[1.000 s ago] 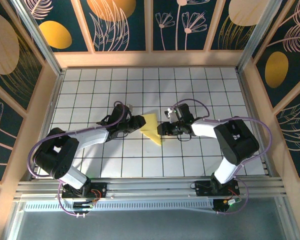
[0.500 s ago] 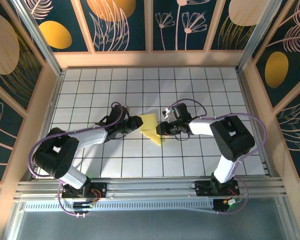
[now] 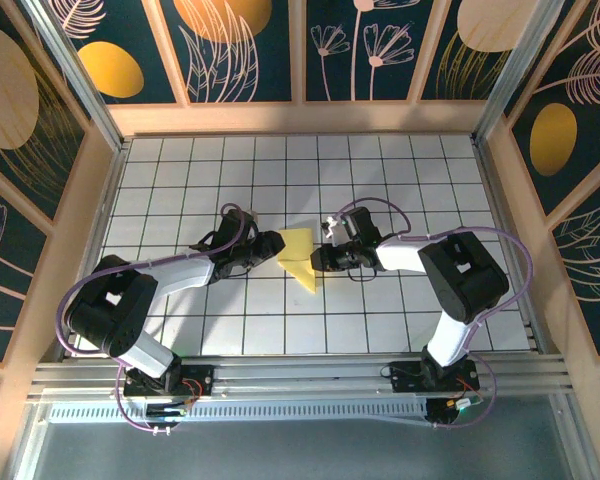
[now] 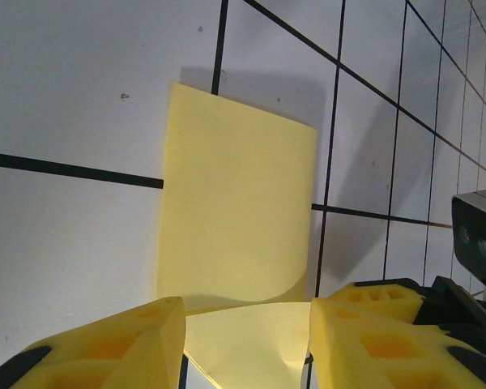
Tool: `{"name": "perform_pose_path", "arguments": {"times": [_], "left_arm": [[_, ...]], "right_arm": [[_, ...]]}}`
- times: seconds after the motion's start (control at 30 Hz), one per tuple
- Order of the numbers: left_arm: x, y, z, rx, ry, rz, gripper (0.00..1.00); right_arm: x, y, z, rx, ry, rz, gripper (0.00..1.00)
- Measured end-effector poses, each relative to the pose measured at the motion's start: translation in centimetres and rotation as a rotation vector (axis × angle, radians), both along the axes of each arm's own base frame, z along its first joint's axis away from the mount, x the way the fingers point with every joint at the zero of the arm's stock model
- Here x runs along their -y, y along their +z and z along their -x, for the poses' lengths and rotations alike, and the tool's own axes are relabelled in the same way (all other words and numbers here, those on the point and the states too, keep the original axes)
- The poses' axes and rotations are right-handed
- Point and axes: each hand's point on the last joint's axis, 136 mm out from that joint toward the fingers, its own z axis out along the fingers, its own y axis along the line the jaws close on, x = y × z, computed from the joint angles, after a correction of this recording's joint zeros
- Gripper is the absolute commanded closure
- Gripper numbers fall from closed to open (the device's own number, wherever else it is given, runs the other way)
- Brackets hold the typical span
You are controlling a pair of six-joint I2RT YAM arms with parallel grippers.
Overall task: Fold a paper plane with a square sheet of paper (fold left side to right side)
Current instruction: Fourth fold the wing at the center of the table.
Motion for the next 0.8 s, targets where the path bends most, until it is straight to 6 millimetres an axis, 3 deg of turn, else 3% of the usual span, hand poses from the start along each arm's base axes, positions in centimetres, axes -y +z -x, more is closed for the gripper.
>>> {"name": "perform_pose_path", "arguments": {"times": [0.27, 0.5, 0.8], "left_arm": [[0.1, -0.2, 0.1, -0.007, -0.004, 0.000, 0.57], [0.7, -2.8, 1.0, -0.089, -0.051, 0.006, 0.68], [1.6, -4.5, 1.9, -0.147, -0.108, 0.036, 0.72]], "right_arm": [[-0.1, 0.1, -0.1, 0.007, 0.000, -0.004, 0.78], [-0.1, 0.2, -0.2, 0.011, -0.002, -0.008, 0.74], [-0.2, 0.4, -0.5, 0.020, -0.004, -0.009, 0.71]]}}
